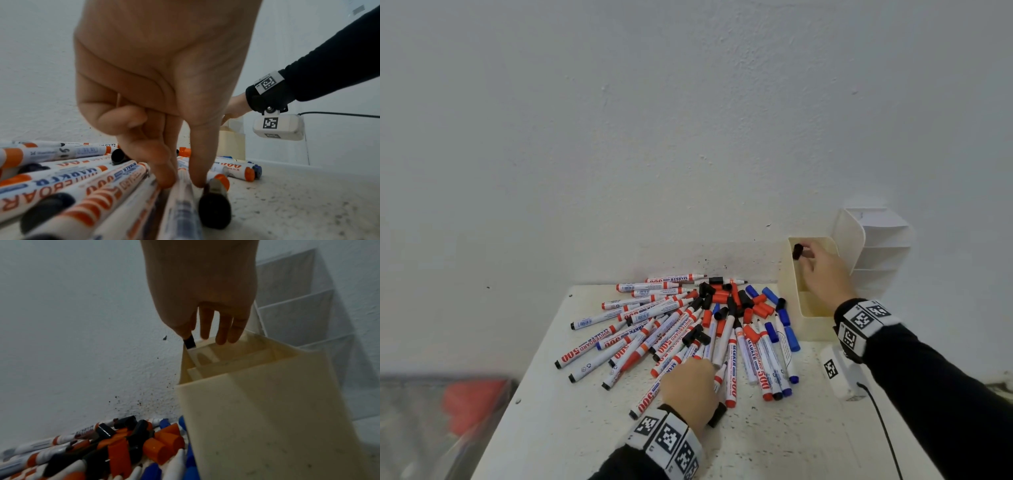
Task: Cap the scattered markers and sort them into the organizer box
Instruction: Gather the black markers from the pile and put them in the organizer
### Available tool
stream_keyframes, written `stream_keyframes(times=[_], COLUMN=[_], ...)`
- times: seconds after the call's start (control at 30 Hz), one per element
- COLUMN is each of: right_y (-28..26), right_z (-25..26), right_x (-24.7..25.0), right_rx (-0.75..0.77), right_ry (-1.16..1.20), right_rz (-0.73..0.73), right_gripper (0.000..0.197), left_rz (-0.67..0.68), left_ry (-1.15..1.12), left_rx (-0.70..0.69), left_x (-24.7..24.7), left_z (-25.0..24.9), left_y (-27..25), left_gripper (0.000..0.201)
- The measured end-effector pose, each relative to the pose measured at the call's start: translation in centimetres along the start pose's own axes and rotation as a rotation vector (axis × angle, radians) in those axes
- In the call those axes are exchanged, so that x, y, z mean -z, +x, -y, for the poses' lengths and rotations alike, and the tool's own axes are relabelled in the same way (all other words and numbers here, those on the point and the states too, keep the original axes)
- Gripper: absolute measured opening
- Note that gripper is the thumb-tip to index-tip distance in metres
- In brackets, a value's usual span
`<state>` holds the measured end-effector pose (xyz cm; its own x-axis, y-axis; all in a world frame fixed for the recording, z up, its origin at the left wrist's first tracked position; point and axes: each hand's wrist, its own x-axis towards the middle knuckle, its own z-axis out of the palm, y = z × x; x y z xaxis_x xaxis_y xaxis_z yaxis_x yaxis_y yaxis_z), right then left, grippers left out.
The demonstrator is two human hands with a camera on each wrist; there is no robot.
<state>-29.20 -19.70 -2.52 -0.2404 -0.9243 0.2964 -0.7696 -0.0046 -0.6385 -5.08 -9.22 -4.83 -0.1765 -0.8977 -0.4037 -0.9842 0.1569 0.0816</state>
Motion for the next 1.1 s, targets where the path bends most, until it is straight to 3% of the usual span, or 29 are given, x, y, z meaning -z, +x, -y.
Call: stream_keyframes(times=[0.07,0.13,0.2,0.27,0.4,0.53,0.8,0.97,1.1], right_y=[-0.4,-1.3,-2.7,-4.1,-6.1,-7.6,-8.2,-8.3,-8.5], right_z=[0.2,1.1,2.8,4.3,5.3,4.3,2.9,3.3,4.4], right_x=[-0.1,0.0,0.0,-0.4,-2.2,-4.3,-6.2,-6.4,-6.6], right_rx=[0.005,0.066,0.143,0.152,0.058,0.051,0.064,0.052,0.031], right_ry=[-0.025,-0.073,-0.094,-0.075,-0.144,-0.234,-0.194,0.064,0.203], right_rz=[-0.055,-0.215,-0.262,-0.102,0.374,0.495,0.42,0.312,0.277], right_gripper=[0.033,0.025,0.014,0.01,0.015,0.026,0.026,0.008,0.017], left_rz=[0.001,-0.001,0.0,-0.005,-0.044,-0.093,-0.218,-0.315,-0.355], left_ry=[0.012,0.014,0.0,-0.023,-0.109,-0.208,-0.407,-0.563,-0.55], left_rx=[0.001,0.001,0.006,0.016,0.059,0.106,0.076,-0.034,-0.044], left_x=[0.0,0.0,0.0,-0.2,-0.4,-0.3,0.3,0.6,0.4], left_z=[-0.1,-0.2,-0.2,-0.3,-0.3,0.3,1.0,0.7,0.7], left_y=[0.0,-0.1,-0.1,-0.2,-0.4,-0.7,-0.6,0.4,1.2], left_gripper=[0.036,0.037,0.037,0.035,0.028,0.025,0.023,0.018,0.031])
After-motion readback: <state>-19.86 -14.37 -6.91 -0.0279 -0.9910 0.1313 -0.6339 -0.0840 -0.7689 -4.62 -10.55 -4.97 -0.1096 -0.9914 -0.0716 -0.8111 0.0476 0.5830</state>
